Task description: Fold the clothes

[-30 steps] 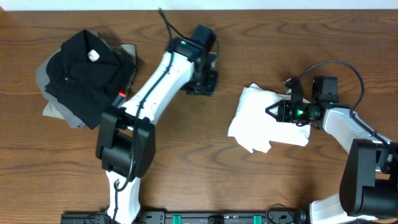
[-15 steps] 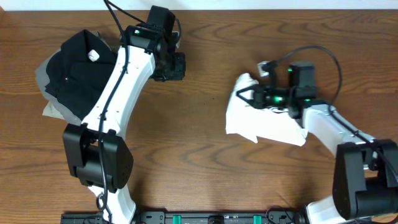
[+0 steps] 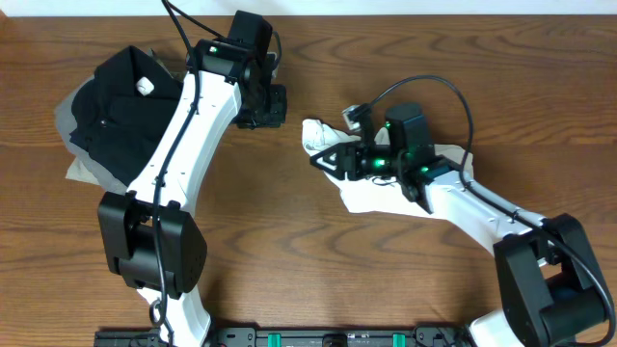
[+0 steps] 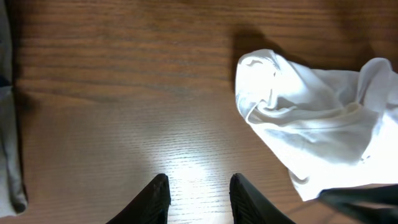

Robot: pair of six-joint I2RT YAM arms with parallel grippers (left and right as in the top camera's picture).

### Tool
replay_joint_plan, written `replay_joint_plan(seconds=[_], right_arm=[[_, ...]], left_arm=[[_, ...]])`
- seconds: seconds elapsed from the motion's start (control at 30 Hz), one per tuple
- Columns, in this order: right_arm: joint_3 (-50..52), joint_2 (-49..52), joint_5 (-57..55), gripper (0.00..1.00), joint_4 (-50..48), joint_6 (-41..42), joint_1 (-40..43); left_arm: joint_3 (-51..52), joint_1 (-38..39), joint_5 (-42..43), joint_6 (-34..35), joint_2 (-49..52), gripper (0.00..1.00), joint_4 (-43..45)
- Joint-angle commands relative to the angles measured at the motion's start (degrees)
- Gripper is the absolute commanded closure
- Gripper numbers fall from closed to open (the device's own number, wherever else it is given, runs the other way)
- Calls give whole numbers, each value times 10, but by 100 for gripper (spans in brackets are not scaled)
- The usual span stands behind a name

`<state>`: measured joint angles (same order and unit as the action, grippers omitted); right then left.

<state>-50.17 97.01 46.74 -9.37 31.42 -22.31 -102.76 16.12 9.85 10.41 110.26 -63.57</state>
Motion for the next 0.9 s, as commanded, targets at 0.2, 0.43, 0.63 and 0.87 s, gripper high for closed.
replay_joint_plan(seconds=[0.2,0.43,0.63,0.87], right_arm=[[-12,0,40,78,61,-18,155],[-12,2,-116,99,195,-24,157],[-12,5,-207,99,203,24,97],[-15,5,-190,99,206,69,71]], left_arm=[[1,-13,-35,-16,-17,66,-9],[1,-21,-35,-16,-17,66,-9],[1,-22,-35,-15,-23,66,-9],[1,-37,-35,-15,-75,66,-2]])
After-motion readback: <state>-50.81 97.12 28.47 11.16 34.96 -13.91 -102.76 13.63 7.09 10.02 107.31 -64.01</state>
